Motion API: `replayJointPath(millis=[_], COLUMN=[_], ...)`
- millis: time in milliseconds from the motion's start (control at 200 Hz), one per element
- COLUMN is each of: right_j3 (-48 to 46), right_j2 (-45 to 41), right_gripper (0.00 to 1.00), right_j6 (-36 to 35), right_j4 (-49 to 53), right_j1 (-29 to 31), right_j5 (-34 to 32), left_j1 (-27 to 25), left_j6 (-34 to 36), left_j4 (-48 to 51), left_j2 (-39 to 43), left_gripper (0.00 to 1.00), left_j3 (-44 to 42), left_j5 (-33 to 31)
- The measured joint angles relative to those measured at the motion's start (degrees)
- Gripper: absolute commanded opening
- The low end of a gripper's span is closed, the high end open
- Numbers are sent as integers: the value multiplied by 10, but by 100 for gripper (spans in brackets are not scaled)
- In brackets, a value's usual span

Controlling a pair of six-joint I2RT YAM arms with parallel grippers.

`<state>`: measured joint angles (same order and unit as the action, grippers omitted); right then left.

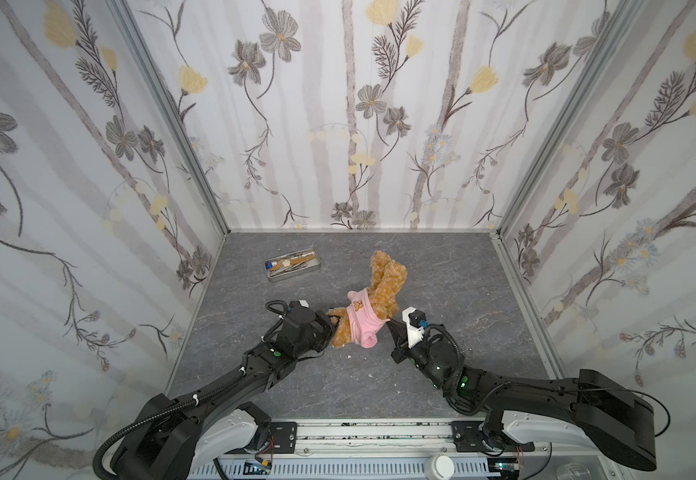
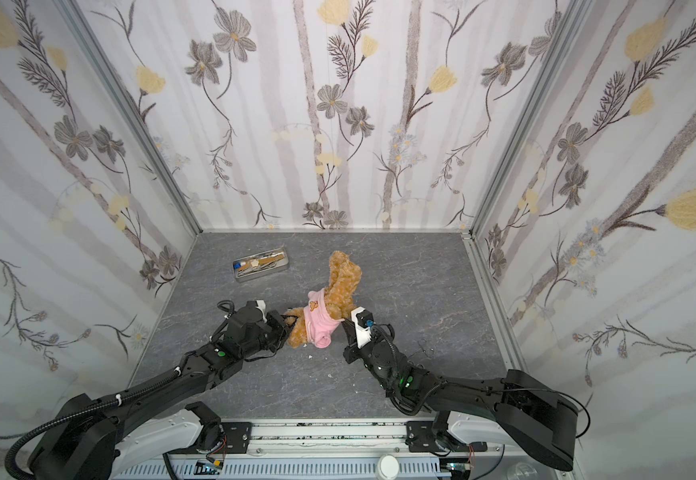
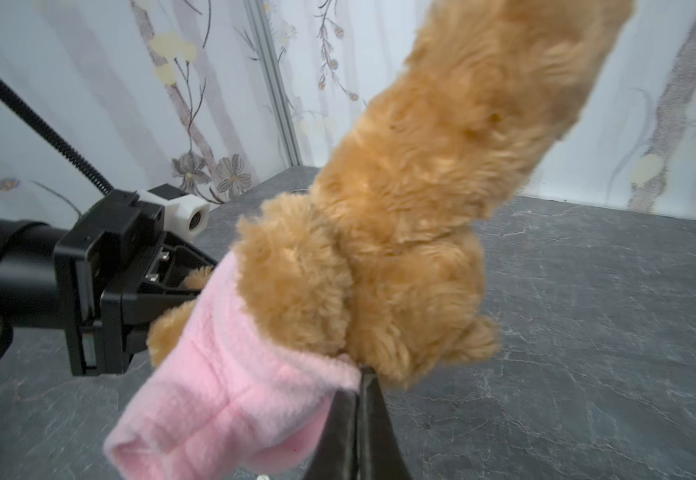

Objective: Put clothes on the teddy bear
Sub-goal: 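Release the hoodie with the right gripper and draw it back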

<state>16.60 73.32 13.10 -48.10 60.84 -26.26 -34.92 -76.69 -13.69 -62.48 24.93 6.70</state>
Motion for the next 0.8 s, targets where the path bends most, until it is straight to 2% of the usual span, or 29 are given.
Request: replayJointPath(millis=[215,375,470,605,714,799], right_j3=[6,11,11,11,18,33], right_j2=[-24,-41,-45,-25,-7,-10], right_gripper=[0,0,0,0,25,35], right_j6=[35,69,94,107,81,53], right_j4=[57,104,131,149,164,198], right_j1=[2,-17,-47,-96,-118,-119], right_j5=[-67,-82,-66,9,103,165], left_j1=[-8,-14,-18,-19,-19,-19], left_j6=[57,119,156,202,228,246], left_j4=[22,39,45,55,72,84], left_j2=[-19,-25,-28,-30,-21,-11], left_gripper=[0,0,0,0,0,0], left_j3=[8,25,32,39,42,45], left_j5=[-34,-62,-72,-90,-113,-139])
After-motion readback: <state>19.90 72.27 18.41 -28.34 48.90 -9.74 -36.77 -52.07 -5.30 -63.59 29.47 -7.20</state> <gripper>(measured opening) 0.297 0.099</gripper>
